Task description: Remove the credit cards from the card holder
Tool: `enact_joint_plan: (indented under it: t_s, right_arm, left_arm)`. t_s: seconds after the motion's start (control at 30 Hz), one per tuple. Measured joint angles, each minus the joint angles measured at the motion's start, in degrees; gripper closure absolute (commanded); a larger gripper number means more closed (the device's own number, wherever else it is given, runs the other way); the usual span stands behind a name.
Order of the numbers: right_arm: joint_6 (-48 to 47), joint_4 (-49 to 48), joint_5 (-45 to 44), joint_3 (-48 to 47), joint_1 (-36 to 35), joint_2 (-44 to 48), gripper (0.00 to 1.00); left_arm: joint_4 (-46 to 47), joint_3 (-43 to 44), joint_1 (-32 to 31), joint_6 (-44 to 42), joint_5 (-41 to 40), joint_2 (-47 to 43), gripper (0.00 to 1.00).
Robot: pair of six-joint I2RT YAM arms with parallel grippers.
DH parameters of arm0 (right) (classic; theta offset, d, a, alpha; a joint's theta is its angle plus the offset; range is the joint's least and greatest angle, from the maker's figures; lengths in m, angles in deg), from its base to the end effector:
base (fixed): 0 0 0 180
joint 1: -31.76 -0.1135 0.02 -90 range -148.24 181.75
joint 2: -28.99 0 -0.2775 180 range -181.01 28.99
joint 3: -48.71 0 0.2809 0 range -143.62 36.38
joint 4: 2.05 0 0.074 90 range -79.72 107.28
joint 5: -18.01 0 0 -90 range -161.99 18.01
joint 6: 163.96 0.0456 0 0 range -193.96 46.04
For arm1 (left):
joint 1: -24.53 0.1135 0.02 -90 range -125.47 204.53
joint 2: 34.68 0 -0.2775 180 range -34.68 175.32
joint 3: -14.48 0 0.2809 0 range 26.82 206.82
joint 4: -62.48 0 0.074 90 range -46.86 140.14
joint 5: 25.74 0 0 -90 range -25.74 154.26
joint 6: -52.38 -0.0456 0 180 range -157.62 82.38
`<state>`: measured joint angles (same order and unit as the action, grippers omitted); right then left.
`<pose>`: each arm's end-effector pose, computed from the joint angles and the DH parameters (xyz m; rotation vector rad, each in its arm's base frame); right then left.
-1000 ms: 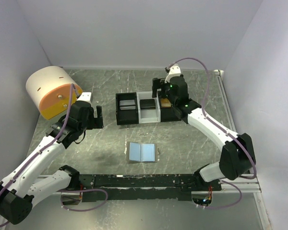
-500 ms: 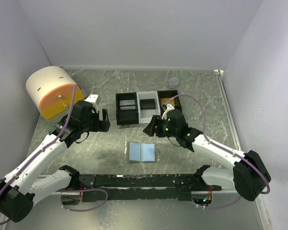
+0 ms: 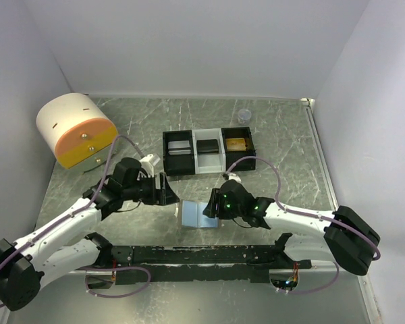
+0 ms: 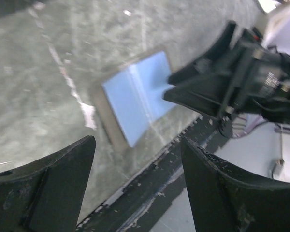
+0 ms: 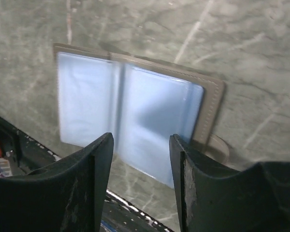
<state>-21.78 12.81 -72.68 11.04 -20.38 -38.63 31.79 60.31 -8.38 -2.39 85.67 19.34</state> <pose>0.1493 0.1912 0.1456 0.0072 2.5266 0.8210 0.1804 -0.1366 0.2249 0.1687 2.4083 -1.0207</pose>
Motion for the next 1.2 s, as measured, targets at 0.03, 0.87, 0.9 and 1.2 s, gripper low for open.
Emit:
enact_joint_plan:
  t_s: [0.03,0.87,0.9,1.2]
  right_arm:
    - [0.4,0.3,-0.5,0.6,0.0,0.0,0.5]
    - [4.6,-3.3,-3.3,3.7,-0.1,0.5,0.5]
    - [4.6,-3.5,-3.3,3.7,-0.1,0.5,0.5]
    - [4.7,-4.2,-3.2,4.0,-0.1,0.3,0.5]
  left_arm:
    - [1.0,-0.3,-1.7,1.1,0.0,0.0,0.21]
    - [16.3,-4.9,-18.3,15.1,-13.8,17.3,0.39]
    - [16.9,-5.2,-18.3,15.3,-13.8,17.8,0.42]
    - [22.0,-6.0,-19.6,16.3,-13.7,24.6,0.79]
